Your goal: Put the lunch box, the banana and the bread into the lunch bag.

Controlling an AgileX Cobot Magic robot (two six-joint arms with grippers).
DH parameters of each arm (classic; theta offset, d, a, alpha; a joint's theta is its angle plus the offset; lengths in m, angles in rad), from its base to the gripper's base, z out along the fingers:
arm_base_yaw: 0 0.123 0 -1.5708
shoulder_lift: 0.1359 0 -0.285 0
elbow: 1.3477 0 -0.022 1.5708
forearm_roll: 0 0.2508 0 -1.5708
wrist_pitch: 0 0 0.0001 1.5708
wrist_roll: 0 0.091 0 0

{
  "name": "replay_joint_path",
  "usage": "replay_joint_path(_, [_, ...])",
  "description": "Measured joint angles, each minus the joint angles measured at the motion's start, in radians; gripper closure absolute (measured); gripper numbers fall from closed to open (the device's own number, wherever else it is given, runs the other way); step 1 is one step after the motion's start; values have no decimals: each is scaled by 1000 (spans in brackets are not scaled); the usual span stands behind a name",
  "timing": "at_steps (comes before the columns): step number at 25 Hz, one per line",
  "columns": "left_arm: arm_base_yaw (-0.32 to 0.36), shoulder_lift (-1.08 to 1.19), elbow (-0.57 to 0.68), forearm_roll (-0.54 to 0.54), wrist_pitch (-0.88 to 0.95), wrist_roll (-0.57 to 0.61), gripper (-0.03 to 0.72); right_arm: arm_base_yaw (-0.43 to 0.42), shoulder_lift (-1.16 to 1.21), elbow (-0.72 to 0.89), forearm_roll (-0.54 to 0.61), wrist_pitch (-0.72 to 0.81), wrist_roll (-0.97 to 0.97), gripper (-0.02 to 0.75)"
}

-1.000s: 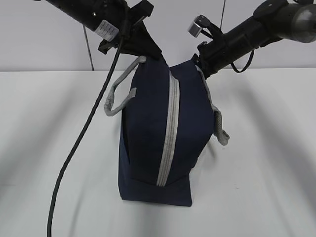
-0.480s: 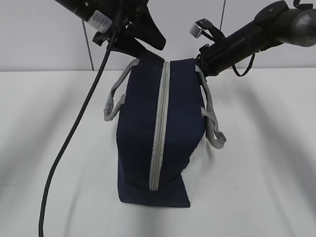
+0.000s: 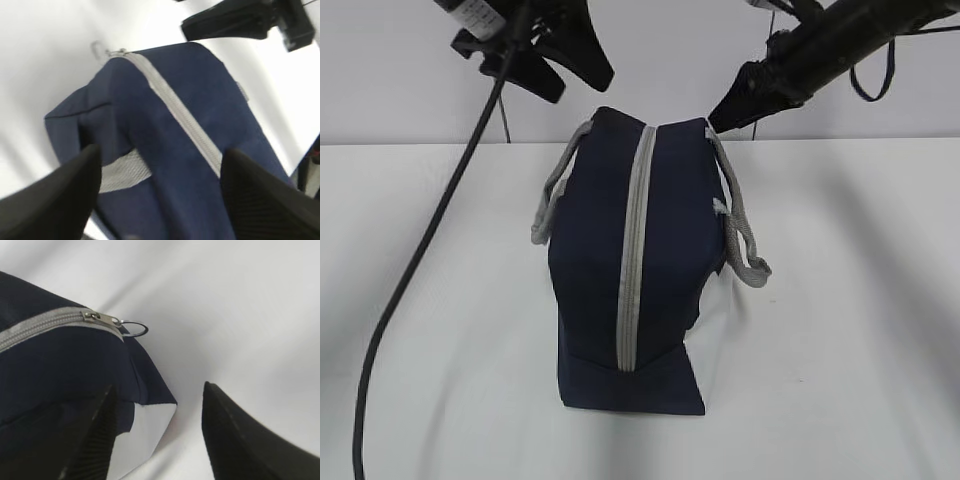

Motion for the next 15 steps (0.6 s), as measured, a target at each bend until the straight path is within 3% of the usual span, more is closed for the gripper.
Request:
replay_joint_path(10, [0,-98,-5,198,14,-180,190,-2,-81,3,-69,11,521,415])
replay_joint_path(15, [-1,-187,64,356,15,-252,222,-2,-220,131,-162,11,636,420])
